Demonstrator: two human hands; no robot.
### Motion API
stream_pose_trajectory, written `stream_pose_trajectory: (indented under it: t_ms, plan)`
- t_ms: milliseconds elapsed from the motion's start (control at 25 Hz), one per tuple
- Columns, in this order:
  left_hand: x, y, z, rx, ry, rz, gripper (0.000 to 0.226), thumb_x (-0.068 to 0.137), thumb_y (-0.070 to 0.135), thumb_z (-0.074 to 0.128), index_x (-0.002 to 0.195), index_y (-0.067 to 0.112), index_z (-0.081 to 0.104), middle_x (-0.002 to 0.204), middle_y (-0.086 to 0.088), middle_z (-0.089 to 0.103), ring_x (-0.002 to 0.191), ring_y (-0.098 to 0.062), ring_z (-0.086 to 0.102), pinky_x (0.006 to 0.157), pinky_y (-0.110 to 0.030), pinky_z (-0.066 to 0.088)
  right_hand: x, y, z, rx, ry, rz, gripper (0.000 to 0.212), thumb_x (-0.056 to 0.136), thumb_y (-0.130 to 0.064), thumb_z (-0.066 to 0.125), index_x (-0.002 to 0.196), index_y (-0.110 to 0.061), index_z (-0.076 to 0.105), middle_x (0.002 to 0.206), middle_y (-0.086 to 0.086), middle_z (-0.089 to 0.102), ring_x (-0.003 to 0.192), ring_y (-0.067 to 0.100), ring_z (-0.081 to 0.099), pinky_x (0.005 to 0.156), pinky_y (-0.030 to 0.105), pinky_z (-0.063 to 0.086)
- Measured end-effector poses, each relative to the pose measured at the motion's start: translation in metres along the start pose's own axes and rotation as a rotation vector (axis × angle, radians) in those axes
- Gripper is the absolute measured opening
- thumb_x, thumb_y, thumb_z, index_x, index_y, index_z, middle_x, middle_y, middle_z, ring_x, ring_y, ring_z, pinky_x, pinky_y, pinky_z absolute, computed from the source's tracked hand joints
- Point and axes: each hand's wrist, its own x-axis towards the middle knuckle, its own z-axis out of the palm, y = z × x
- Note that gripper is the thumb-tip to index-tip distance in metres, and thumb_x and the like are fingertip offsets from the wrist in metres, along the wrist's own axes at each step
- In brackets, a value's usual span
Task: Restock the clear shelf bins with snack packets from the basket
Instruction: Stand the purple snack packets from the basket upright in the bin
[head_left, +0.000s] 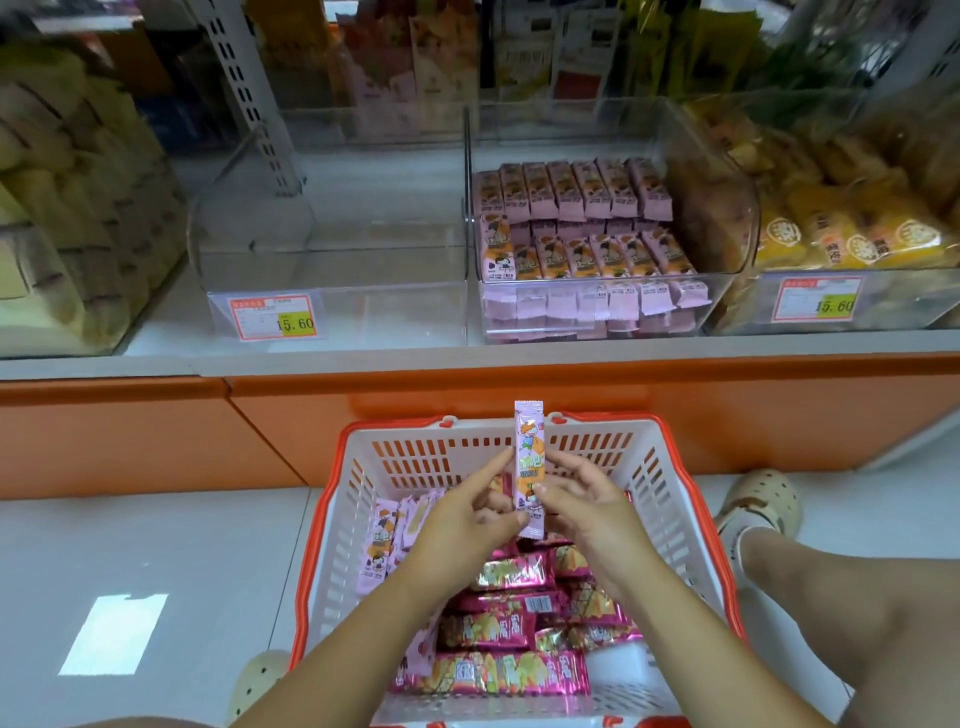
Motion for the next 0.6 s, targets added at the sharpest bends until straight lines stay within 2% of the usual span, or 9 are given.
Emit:
stream_pose_trajectory:
  t_ms: [80, 200, 320, 400, 480, 520, 600]
  plan:
    - [0.004, 0.015, -0.004, 0.068, 0.013, 0.043, 0.071, 0.088, 0.022, 0.069, 0.142, 0.05, 0.033, 0.083, -0.003, 0.059, 0.069, -0.009, 0.053, 0.073, -0.037, 0.051, -0.004, -0.017, 0.004, 0.005, 0.03, -0.045, 0.039, 0.086, -0.009, 0.068, 0.119, -0.029, 0.063, 0.107, -0.001, 0.073, 0.103, 0.019, 0.068, 0.092, 0.04, 0.052]
    - [0.012, 0.06, -0.019, 0.257, 0.013, 0.185, 0.067, 0.085, 0.032, 0.07, 0.14, 0.051, 0.036, 0.086, 0.015, 0.063, 0.073, -0.005, 0.059, 0.077, -0.031, 0.054, -0.011, -0.059, 0.013, 0.047, 0.086, -0.187, 0.037, 0.087, -0.007, 0.067, 0.119, -0.025, 0.065, 0.102, 0.001, 0.074, 0.098, 0.017, 0.07, 0.08, 0.03, 0.055]
    - [0.024, 0.122, -0.044, 0.468, 0.217, 0.454, 0.055, 0.081, 0.052, 0.067, 0.132, 0.045, 0.048, 0.099, 0.02, 0.06, 0.085, -0.001, 0.058, 0.076, -0.026, 0.052, -0.018, -0.113, 0.022, -0.06, 0.159, -0.337, 0.022, 0.087, -0.017, 0.067, 0.107, -0.026, 0.07, 0.09, -0.002, 0.075, 0.081, 0.006, 0.07, 0.066, 0.018, 0.054]
    - [0.033, 0.15, -0.06, 0.508, 0.351, 0.614, 0.046, 0.085, 0.048, 0.064, 0.129, 0.038, 0.053, 0.102, 0.02, 0.057, 0.09, -0.001, 0.056, 0.078, -0.026, 0.051, -0.024, -0.14, 0.024, -0.104, 0.117, -0.239, 0.019, 0.086, -0.021, 0.069, 0.104, -0.026, 0.071, 0.083, -0.002, 0.075, 0.068, 0.008, 0.067, 0.057, 0.019, 0.051]
    - [0.045, 0.165, -0.075, 0.547, 0.466, 0.704, 0.042, 0.089, 0.039, 0.063, 0.129, 0.031, 0.054, 0.107, 0.016, 0.057, 0.094, -0.003, 0.055, 0.082, -0.028, 0.051, -0.033, -0.163, 0.021, -0.092, -0.077, -0.05, 0.027, 0.081, -0.015, 0.073, 0.107, -0.019, 0.069, 0.081, 0.004, 0.074, 0.061, 0.018, 0.064, 0.055, 0.026, 0.048]
    - [0.052, 0.168, -0.082, 0.588, 0.509, 0.713, 0.045, 0.089, 0.036, 0.062, 0.132, 0.028, 0.052, 0.113, 0.012, 0.057, 0.1, -0.005, 0.054, 0.086, -0.031, 0.05, -0.039, -0.177, 0.019, -0.076, -0.161, -0.008, 0.034, 0.074, -0.011, 0.076, 0.108, -0.017, 0.069, 0.08, 0.006, 0.073, 0.06, 0.023, 0.058, 0.054, 0.026, 0.046]
    - [0.069, 0.168, -0.096, 0.698, 0.51, 0.627, 0.056, 0.091, 0.036, 0.06, 0.142, 0.026, 0.041, 0.134, 0.005, 0.051, 0.118, -0.01, 0.05, 0.099, -0.036, 0.046, -0.038, -0.203, 0.015, -0.065, -0.182, -0.091, 0.048, 0.064, -0.009, 0.078, 0.111, -0.016, 0.068, 0.083, 0.009, 0.071, 0.061, 0.023, 0.054, 0.052, 0.024, 0.048]
